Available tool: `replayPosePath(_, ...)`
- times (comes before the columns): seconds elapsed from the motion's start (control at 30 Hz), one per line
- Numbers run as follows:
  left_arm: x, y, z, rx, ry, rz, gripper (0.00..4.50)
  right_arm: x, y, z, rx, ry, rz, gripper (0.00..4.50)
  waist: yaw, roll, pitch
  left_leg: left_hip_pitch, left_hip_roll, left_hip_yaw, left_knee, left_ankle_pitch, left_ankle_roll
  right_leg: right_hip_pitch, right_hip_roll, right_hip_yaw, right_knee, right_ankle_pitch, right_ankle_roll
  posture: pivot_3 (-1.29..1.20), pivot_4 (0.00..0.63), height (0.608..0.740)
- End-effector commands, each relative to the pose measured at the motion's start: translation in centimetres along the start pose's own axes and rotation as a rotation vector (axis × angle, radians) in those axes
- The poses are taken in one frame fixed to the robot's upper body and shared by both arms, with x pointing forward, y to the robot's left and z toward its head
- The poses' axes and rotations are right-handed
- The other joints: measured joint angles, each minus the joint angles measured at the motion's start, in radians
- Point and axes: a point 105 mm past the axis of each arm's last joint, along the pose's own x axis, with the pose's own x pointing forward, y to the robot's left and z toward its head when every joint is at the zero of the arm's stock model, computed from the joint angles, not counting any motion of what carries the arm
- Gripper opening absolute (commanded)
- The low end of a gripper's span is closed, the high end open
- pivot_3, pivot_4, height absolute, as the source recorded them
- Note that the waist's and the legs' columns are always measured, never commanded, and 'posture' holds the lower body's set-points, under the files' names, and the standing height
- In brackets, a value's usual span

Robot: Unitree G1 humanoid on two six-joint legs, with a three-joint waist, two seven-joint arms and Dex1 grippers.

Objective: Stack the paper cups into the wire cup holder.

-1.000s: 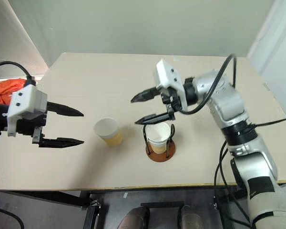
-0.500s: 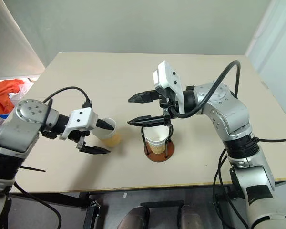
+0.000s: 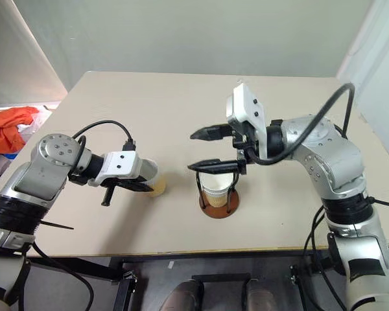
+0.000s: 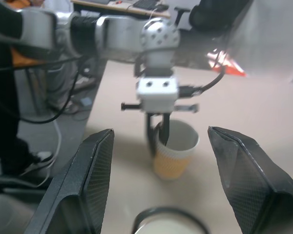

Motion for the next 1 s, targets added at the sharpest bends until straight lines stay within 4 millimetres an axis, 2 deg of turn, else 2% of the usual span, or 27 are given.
replayPosePath(0.03,-1.4,0.7,1.3,0.040,-0.038,0.019,0.04,-1.9,0.6,0.7,-0.019,-0.002,-0.001,3.26,0.000,0.000,0.000,0.000,0.000,0.000,0.000,0.000,0.000,0.000,0.000,0.000,0.000,0.000,0.000,0.00,0.150,0.740)
replayPosePath(0.13,-2.8,1.1,3.2,0.072,-0.105,0.013,0.04,-4.0,0.8,0.2,0.028,0.019,-0.026,3.26,0.003,0.000,0.000,-0.001,0.000,0.000,0.001,0.000,0.000,0.000,0.000,0.000,0.000,0.001,0.002,0.00,0.150,0.740)
replayPosePath(0.27,-5.9,1.5,8.2,0.172,-0.275,-0.001,0.04,-8.0,2.3,-1.7,0.107,0.094,-0.093,3.26,0.017,-0.003,-0.001,-0.003,-0.001,0.000,0.002,0.000,0.001,0.001,0.000,0.000,-0.002,0.001,0.003,0.00,0.150,0.740)
replayPosePath(0.4,-8.6,1.6,12.5,0.284,-0.415,-0.018,0.04,-12.4,3.3,-2.1,0.131,0.098,-0.257,3.26,0.021,-0.003,-0.001,-0.004,-0.002,0.002,0.004,-0.002,0.003,0.001,-0.001,0.002,-0.003,0.001,0.007,0.00,0.150,0.740)
replayPosePath(0.5,-9.3,1.3,15.3,0.369,-0.500,-0.071,0.04,-14.4,4.8,-2.4,0.146,0.101,-0.335,3.26,0.021,-0.003,-0.001,-0.002,-0.003,0.003,0.005,-0.003,0.004,0.004,-0.003,0.002,-0.004,0.000,0.012,0.00,0.150,0.740)
replayPosePath(0.63,-8.1,1.1,17.5,0.476,-0.534,-0.157,0.04,-14.6,5.6,-2.6,0.172,0.108,-0.367,3.26,0.014,-0.003,-0.001,0.000,-0.004,0.004,0.008,-0.004,0.005,0.008,-0.003,0.003,-0.006,-0.002,0.018,0.00,0.150,0.740)
replayPosePath(0.77,-6.0,1.3,19.1,0.566,-0.525,-0.228,0.04,-14.0,5.8,-2.4,0.167,0.106,-0.378,3.26,0.012,-0.003,-0.001,-0.001,-0.004,0.003,0.010,-0.001,0.008,0.011,-0.003,0.004,-0.010,0.002,0.024,0.00,0.150,0.740)
replayPosePath(0.87,-3.9,1.1,19.5,0.617,-0.490,-0.287,0.04,-13.9,5.8,-2.2,0.159,0.109,-0.404,3.26,0.012,-0.003,-0.001,-0.001,-0.005,0.002,0.010,-0.001,0.009,0.015,-0.003,0.004,-0.015,0.003,0.026,0.00,0.150,0.740)
replayPosePath(1.0,-2.2,0.7,19.4,0.665,-0.464,-0.342,0.04,-13.8,6.2,-1.8,0.150,0.115,-0.435,3.26,0.017,-0.002,-0.001,-0.003,-0.009,0.001,0.010,-0.002,0.012,0.015,-0.005,0.006,-0.018,0.002,0.032,0.00,0.150,0.740)
